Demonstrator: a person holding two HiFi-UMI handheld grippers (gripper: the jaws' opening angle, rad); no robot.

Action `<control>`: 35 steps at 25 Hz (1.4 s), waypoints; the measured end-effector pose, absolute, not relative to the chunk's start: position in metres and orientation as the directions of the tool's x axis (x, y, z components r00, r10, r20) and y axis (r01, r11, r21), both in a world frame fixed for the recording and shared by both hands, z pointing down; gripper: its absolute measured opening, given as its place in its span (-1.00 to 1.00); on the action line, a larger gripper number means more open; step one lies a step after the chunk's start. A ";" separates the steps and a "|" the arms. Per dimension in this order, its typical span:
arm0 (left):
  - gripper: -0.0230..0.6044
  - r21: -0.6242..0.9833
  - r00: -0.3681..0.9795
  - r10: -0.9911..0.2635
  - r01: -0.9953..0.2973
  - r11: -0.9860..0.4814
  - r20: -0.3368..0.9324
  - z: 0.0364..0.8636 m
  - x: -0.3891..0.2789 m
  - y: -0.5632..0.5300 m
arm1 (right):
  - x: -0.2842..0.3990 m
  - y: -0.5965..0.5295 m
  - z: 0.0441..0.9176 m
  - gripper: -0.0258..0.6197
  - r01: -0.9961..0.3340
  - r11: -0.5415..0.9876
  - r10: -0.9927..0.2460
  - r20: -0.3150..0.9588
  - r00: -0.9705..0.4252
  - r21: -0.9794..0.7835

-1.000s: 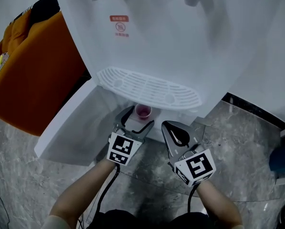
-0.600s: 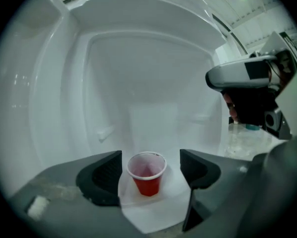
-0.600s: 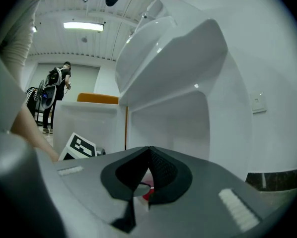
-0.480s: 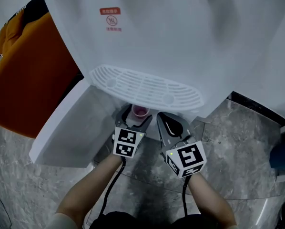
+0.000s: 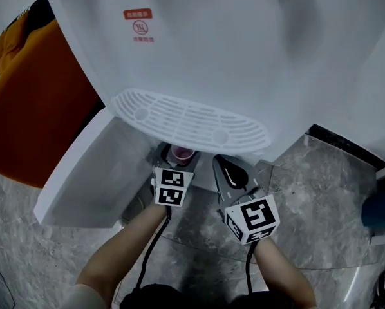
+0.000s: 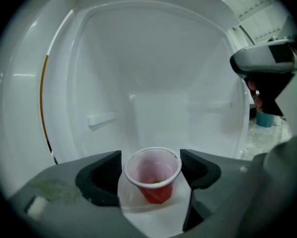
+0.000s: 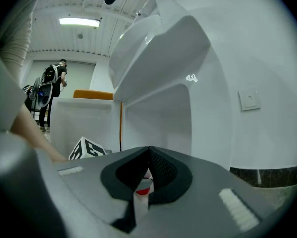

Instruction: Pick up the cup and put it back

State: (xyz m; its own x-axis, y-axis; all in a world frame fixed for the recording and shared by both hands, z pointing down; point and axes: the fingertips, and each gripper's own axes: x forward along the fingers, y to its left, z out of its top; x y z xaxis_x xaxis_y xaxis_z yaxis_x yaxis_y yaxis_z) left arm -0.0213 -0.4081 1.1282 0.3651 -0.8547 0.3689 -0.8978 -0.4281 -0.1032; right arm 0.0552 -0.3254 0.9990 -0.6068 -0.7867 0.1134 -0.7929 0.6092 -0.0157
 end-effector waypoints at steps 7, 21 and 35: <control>0.30 -0.062 0.352 -0.839 -0.909 -0.412 0.415 1.146 -0.019 -0.412 | 0.053 -0.324 1.006 -0.91 -0.785 0.618 -0.777 0.124 -0.617 -0.030; 0.28 -0.029 0.431 -0.806 -0.875 -0.483 0.405 1.108 -0.027 -0.363 | 0.053 -0.306 0.990 -0.91 -0.790 0.603 -0.775 0.153 -0.613 -0.110; 0.29 -0.141 0.576 -0.697 -0.719 -0.680 0.427 0.889 -0.034 -0.210 | 0.057 -0.212 0.824 -0.91 -0.784 0.605 -0.721 0.323 -0.613 -0.137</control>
